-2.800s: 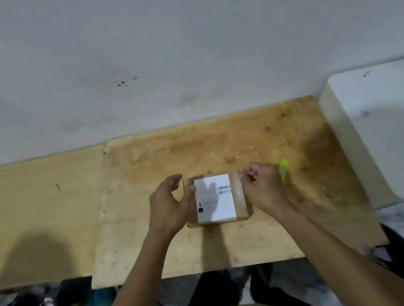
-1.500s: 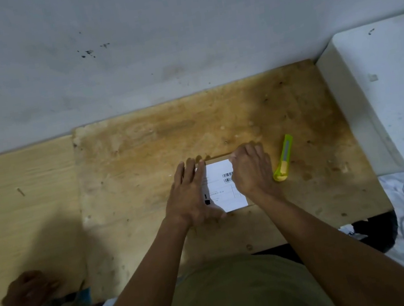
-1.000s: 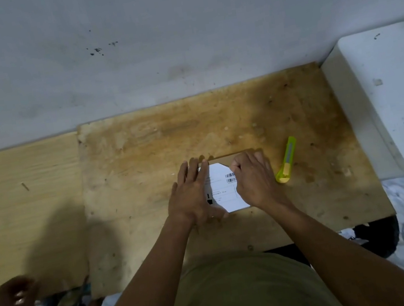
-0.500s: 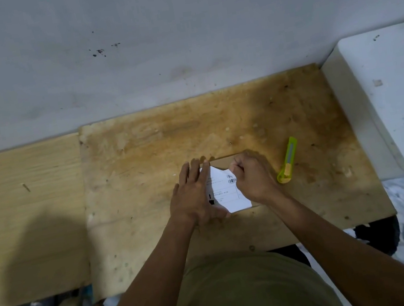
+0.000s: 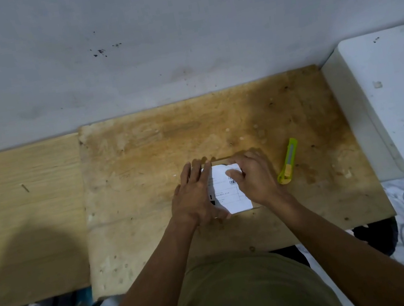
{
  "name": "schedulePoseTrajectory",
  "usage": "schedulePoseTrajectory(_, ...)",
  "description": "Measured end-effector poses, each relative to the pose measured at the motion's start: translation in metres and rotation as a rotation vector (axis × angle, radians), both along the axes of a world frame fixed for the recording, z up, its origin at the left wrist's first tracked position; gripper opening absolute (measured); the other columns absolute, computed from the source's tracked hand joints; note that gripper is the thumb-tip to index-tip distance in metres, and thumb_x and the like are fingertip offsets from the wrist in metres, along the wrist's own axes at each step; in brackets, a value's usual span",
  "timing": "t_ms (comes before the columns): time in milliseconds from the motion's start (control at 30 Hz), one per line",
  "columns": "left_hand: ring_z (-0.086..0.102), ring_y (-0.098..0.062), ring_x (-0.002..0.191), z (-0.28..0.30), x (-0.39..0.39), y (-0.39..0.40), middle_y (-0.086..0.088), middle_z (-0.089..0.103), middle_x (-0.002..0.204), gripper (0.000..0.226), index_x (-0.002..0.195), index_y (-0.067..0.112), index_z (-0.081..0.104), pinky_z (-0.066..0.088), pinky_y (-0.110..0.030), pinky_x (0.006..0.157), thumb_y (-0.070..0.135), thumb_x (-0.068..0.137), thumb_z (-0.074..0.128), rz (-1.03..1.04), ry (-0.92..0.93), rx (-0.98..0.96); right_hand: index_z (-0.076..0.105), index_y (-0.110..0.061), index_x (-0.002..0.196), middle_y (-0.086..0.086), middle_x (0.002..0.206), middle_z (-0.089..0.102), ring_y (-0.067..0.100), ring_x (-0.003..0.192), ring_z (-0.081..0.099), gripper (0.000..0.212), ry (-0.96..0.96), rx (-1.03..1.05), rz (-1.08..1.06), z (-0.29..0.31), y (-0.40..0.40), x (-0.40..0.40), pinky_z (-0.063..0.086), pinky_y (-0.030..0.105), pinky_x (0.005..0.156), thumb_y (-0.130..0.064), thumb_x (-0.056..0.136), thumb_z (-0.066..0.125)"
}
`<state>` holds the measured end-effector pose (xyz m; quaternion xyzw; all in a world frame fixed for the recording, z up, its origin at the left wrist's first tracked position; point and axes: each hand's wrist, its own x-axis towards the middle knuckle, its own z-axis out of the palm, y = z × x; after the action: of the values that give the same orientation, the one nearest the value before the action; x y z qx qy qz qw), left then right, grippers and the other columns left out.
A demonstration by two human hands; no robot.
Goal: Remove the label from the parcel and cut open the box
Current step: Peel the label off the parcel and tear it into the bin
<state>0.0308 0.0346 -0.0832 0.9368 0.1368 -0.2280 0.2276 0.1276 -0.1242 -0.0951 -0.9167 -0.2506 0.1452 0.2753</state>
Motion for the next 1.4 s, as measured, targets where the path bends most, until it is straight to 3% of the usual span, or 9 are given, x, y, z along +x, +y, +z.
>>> schedulePoseTrajectory(67,-0.015,-0.018,0.151,0.0,0.0,0.0,0.009,-0.01,0.165,0.142,0.156,0.028,-0.007,0.027,-0.053,0.118,0.067,0.054,0.083,0.0,0.0,-0.002,0.064,-0.018,0.119,0.007,0.108,0.063,0.026,0.106,0.051,0.031,-0.08,-0.048,0.003,-0.001,0.001,-0.002,0.041,0.032,0.087,-0.025,0.089,0.067)
schedulePoseTrajectory(167,-0.016,-0.019,0.151,-0.001,0.0,0.0,0.008,-0.01,0.165,0.142,0.156,0.027,-0.008,0.026,-0.054,0.118,0.067,0.054,0.083,-0.003,0.0,-0.009,0.059,-0.022,0.114,0.006,0.097,0.061,0.028,0.091,0.054,0.025,-0.296,-0.141,0.067,-0.007,0.0,-0.004,0.05,0.042,0.076,-0.027,0.09,0.064)
schedulePoseTrajectory(333,-0.017,-0.02,0.151,-0.002,0.0,0.001,0.007,-0.013,0.165,0.142,0.156,0.027,-0.01,0.024,-0.057,0.118,0.068,0.056,0.082,-0.022,0.008,-0.01,0.066,-0.015,0.101,0.007,0.093,0.063,0.028,0.086,0.057,0.015,-0.388,-0.212,0.095,-0.01,-0.002,-0.003,0.051,0.041,0.071,-0.026,0.091,0.063)
schedulePoseTrajectory(567,-0.016,-0.027,0.15,0.002,-0.003,0.009,0.001,-0.016,0.164,0.151,0.154,0.024,-0.017,0.034,-0.054,0.113,0.042,0.051,0.092,-0.192,0.062,0.114,0.068,-0.011,0.103,0.009,0.102,0.067,0.028,0.096,0.058,0.017,-0.101,-0.122,-0.031,0.0,0.005,0.005,0.046,0.037,0.08,-0.022,0.094,0.059)
schedulePoseTrajectory(800,-0.003,-0.027,0.147,0.001,-0.004,0.012,-0.002,0.001,0.161,0.142,0.156,0.02,-0.009,0.046,-0.049,0.104,0.036,0.054,0.089,-0.209,-0.024,0.124,0.059,-0.018,0.069,0.0,0.076,0.062,0.019,0.072,0.054,0.023,0.003,-0.086,0.052,0.007,0.005,0.01,0.042,0.031,0.063,-0.016,0.092,0.057)
schedulePoseTrajectory(933,-0.001,-0.026,0.147,-0.002,-0.006,0.013,0.0,0.002,0.161,0.143,0.156,0.022,-0.009,0.047,-0.049,0.101,0.036,0.053,0.088,-0.211,-0.03,0.131,0.061,-0.021,0.071,-0.01,0.07,0.06,0.003,0.064,0.053,0.023,0.198,-0.012,0.098,0.013,0.0,0.011,0.038,0.019,0.055,-0.012,0.091,0.056)
schedulePoseTrajectory(1067,-0.004,-0.024,0.149,0.001,-0.004,0.012,0.002,-0.001,0.163,0.141,0.156,0.022,-0.009,0.042,-0.048,0.107,0.034,0.055,0.089,-0.221,-0.02,0.114,0.064,-0.008,0.079,0.007,0.075,0.065,0.008,0.066,0.052,0.017,0.39,0.147,0.084,0.015,-0.007,0.013,0.04,0.027,0.062,-0.006,0.093,0.056)
schedulePoseTrajectory(1267,-0.008,-0.02,0.149,-0.004,-0.005,0.015,0.006,-0.004,0.164,0.14,0.156,0.022,-0.01,0.036,-0.05,0.112,0.039,0.056,0.087,-0.181,-0.034,0.05,0.063,-0.016,0.111,0.003,0.104,0.06,0.019,0.092,0.054,0.017,-0.016,0.056,0.062,-0.001,-0.011,0.001,0.046,0.035,0.074,-0.016,0.096,0.053)
schedulePoseTrajectory(1400,-0.008,-0.021,0.149,-0.004,-0.006,0.017,0.003,-0.003,0.164,0.14,0.156,0.02,-0.01,0.033,-0.049,0.115,0.038,0.057,0.087,-0.194,-0.048,0.028,0.067,-0.012,0.109,0.009,0.099,0.06,0.026,0.079,0.061,0.02,-0.207,-0.089,0.161,-0.009,-0.01,-0.002,0.052,0.037,0.061,-0.008,0.091,0.061)
